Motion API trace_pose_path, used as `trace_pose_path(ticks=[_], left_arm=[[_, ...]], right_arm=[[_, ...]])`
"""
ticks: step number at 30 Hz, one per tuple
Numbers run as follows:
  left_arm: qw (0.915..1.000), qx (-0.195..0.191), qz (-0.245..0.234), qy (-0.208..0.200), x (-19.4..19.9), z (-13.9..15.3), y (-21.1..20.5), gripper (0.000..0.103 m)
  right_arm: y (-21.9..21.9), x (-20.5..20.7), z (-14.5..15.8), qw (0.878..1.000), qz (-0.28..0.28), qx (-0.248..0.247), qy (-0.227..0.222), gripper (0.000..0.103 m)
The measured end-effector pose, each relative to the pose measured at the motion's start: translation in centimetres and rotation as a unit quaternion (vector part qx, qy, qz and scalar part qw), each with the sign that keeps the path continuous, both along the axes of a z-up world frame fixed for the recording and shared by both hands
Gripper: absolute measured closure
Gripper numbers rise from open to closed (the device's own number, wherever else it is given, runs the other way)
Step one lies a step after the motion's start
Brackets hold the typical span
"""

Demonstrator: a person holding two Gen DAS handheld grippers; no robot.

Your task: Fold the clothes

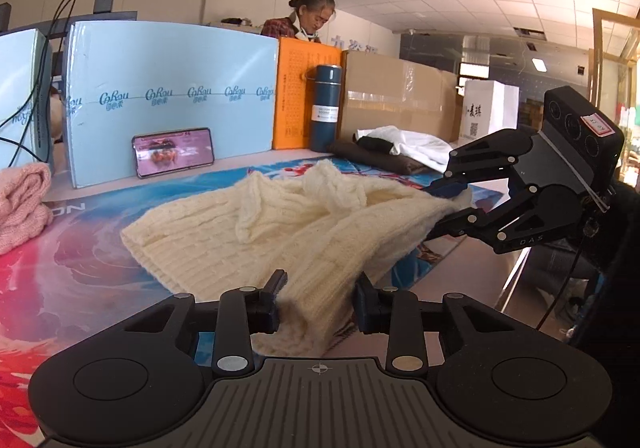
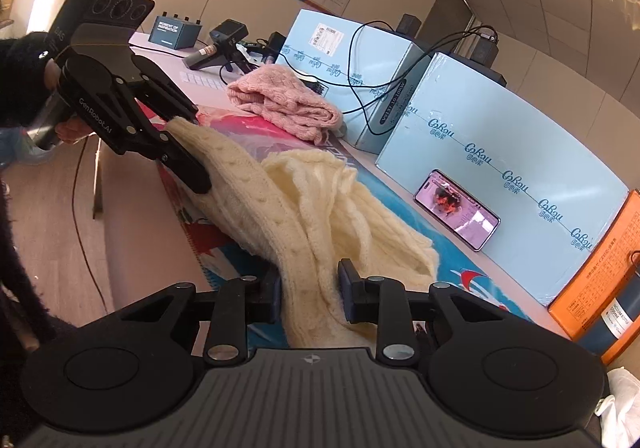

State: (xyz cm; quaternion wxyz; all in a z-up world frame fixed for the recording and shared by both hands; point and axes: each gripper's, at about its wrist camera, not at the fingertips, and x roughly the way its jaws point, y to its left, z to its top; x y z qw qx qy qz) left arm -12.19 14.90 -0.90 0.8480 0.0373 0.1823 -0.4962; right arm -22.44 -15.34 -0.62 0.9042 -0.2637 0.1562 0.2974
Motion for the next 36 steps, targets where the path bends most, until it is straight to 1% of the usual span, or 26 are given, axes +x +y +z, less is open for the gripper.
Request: trace_pose_path(ticks=[1,3,4,5,6,7,9,11,12,14,17,18,20,21,22,23,24,25,27,28,29,30,31,32,34,36], left_arm=[[0.9997,-0.021,-0.011,0.009,-0.1,0.5,0.8,0.071],[0.997,-0.074,-0.02,0.015,0.5,1.5,1.8,0.071],[0.9945,-0.101,-0.023,0.016,1.0,1.9,2.2,0.071],[0.9921,-0.123,-0.015,0.015,1.6,2.2,2.3,0.07],[0.9908,-0.134,0.002,0.016,2.3,2.4,2.0,0.07],[0.9898,-0.14,0.02,0.017,3.1,2.3,1.6,0.07],[0.9877,-0.142,0.059,0.024,4.9,2.0,0.5,0.07],[0.985,-0.143,0.087,0.041,6.8,1.6,-0.4,0.07],[0.9833,-0.144,0.1,0.051,7.7,1.4,-0.8,0.07],[0.9791,-0.139,0.124,0.082,9.6,1.1,-1.3,0.07],[0.9748,-0.119,0.145,0.12,11.6,0.5,-1.9,0.07],[0.9742,-0.115,0.147,0.127,11.9,0.3,-2.0,0.07],[0.9729,-0.114,0.147,0.138,12.2,-0.1,-1.8,0.07],[0.9722,-0.114,0.147,0.142,12.2,-0.2,-1.7,0.069],[0.9715,-0.115,0.147,0.146,12.2,-0.2,-1.6,0.069],[0.9708,-0.115,0.149,0.149,12.2,-0.2,-1.5,0.068],[0.9699,-0.115,0.15,0.154,12.1,-0.3,-1.4,0.059],[0.969,-0.115,0.152,0.158,12.1,-0.3,-1.3,0.052],[0.9685,-0.122,0.141,0.165,11.9,-0.5,-1.2,0.027],[0.9685,-0.126,0.134,0.167,11.8,-0.5,-1.1,0.023],[0.9694,-0.126,0.129,0.166,11.7,-0.4,-1.1,0.018],[0.9712,-0.12,0.126,0.163,11.6,-0.4,-1.2,0.015],[0.9728,-0.114,0.123,0.159,11.5,-0.3,-1.3,0.015],[0.9744,-0.108,0.121,0.155,11.4,-0.2,-1.4,0.014],[0.9773,-0.096,0.121,0.145,11.4,-0.1,-1.7,0.013],[0.9777,-0.09,0.129,0.138,11.3,0.0,-1.9,0.012]], right_arm=[[-0.1,-0.9,0.8,1.0,0.018,0.014,0.014,0.079],[-1.4,-1.2,2.7,0.994,0.061,0.074,0.058,0.079],[-2.1,0.1,3.6,0.989,0.072,0.104,0.083,0.079],[-2.9,1.3,4.5,0.982,0.082,0.133,0.108,0.079],[-3.6,2.6,5.4,0.973,0.093,0.163,0.133,0.079],[-4.3,3.9,6.2,0.965,0.099,0.187,0.155,0.079],[-4.9,7.4,6.6,0.955,0.084,0.214,0.186,0.079],[-5.4,10.5,6.5,0.948,0.065,0.234,0.206,0.079],[-5.7,12.1,6.3,0.946,0.052,0.24,0.212,0.08],[-6.3,14.3,5.7,0.946,0.023,0.243,0.214,0.082],[-6.7,16.3,4.4,0.945,-0.017,0.242,0.22,0.082],[-6.8,16.7,4.0,0.945,-0.029,0.241,0.219,0.082],[-7.6,16.0,3.8,0.948,-0.067,0.246,0.189,0.079],[-8.1,15.2,4.0,0.947,-0.095,0.257,0.168,0.064],[-8.5,14.4,4.3,0.945,-0.124,0.266,0.144,0.039],[-8.7,13.2,4.5,0.943,-0.153,0.272,0.115,0.029],[-8.8,11.9,4.6,0.939,-0.177,0.28,0.087,0.023],[-8.7,10.2,4.3,0.932,-0.199,0.297,0.058,0.023],[-8.0,6.4,3.2,0.911,-0.227,0.345,0.018,0.023],[-7.6,4.6,2.6,0.9,-0.235,0.367,-0.001,0.022],[-7.0,2.9,1.8,0.893,-0.23,0.388,-0.019,0.021],[-6.2,1.0,0.9,0.886,-0.219,0.408,-0.036,0.018],[-5.4,-0.6,0.1,0.88,-0.207,0.425,-0.047,0.016],[-4.8,-1.3,-0.5,0.882,-0.189,0.43,-0.038,0.016],[-3.4,-1.8,-1.1,0.895,-0.159,0.417,-0.007,0.016],[-2.0,-2.0,-1.5,0.907,-0.128,0.401,0.008,0.016]])
